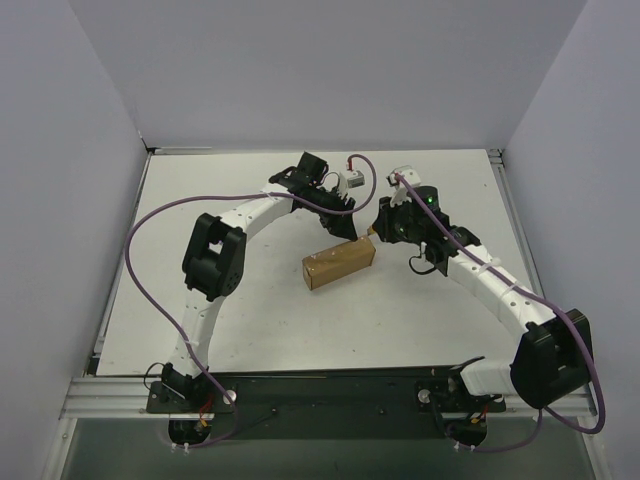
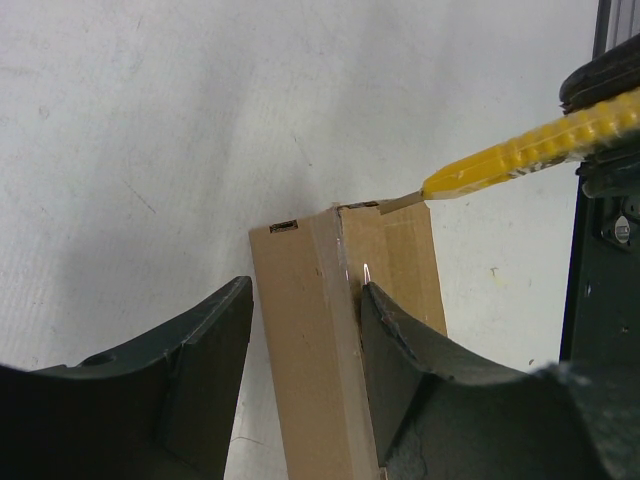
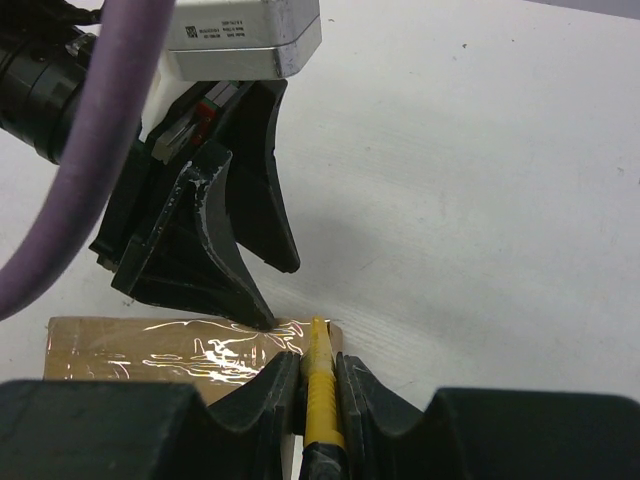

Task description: Unpack the express box

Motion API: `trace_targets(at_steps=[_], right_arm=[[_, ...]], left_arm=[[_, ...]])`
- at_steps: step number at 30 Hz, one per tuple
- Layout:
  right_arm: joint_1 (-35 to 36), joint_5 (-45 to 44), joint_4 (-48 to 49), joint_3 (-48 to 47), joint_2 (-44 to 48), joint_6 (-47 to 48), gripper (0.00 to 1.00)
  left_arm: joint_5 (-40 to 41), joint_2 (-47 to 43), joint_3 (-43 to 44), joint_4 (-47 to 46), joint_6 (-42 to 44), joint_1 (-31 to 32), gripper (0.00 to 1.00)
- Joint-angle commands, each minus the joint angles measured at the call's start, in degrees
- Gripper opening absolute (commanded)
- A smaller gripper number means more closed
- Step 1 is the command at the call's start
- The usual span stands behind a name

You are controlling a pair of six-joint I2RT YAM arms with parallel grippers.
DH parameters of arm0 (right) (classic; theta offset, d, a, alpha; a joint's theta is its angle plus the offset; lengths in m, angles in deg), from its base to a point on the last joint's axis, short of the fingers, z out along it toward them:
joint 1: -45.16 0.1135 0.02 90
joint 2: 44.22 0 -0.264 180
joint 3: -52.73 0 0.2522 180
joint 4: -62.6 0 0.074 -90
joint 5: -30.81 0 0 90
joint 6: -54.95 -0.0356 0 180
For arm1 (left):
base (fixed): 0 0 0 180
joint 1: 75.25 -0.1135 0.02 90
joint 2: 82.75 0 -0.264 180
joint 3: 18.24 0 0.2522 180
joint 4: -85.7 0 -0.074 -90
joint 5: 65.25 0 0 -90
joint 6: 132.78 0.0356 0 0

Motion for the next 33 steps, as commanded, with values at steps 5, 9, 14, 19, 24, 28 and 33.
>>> trace_targets(at_steps=[5,9,14,19,24,28,33], right_arm=[[0.29,-2.24,1.65,-0.41,0.4,1.45,0.0],[0.29,-2.42,2.09,-0.5,0.32,2.24,0.0],[0.29,-1.72,1.48,-0.59,-0.21,1.72,0.0],[0.29,-0.4,0.51,-0.85,-0.92,1.45,0.0],[0.29,-0.05,0.16,-1.11,-1.62,1.45,0.0],[0.29,0.31,-0.1,-1.38,-2.06,1.63,0.0],[0.29,0.66,-0.89,-1.55,-2.5,1.81,0.0]], left_arm=[[2.08,1.8,-1.15,2.53,2.2,0.6,0.56],[1.99,1.8,-1.15,2.53,2.29,0.6,0.56],[1.99,1.97,-0.97,2.44,2.11,0.6,0.56],[1.99,1.97,-0.97,2.44,2.11,0.6,0.56],[1.91,1.97,-1.06,2.44,2.03,0.6,0.56],[1.91,1.89,-1.23,2.44,2.03,0.6,0.56],[1.99,1.97,-1.15,2.53,2.03,0.51,0.56]])
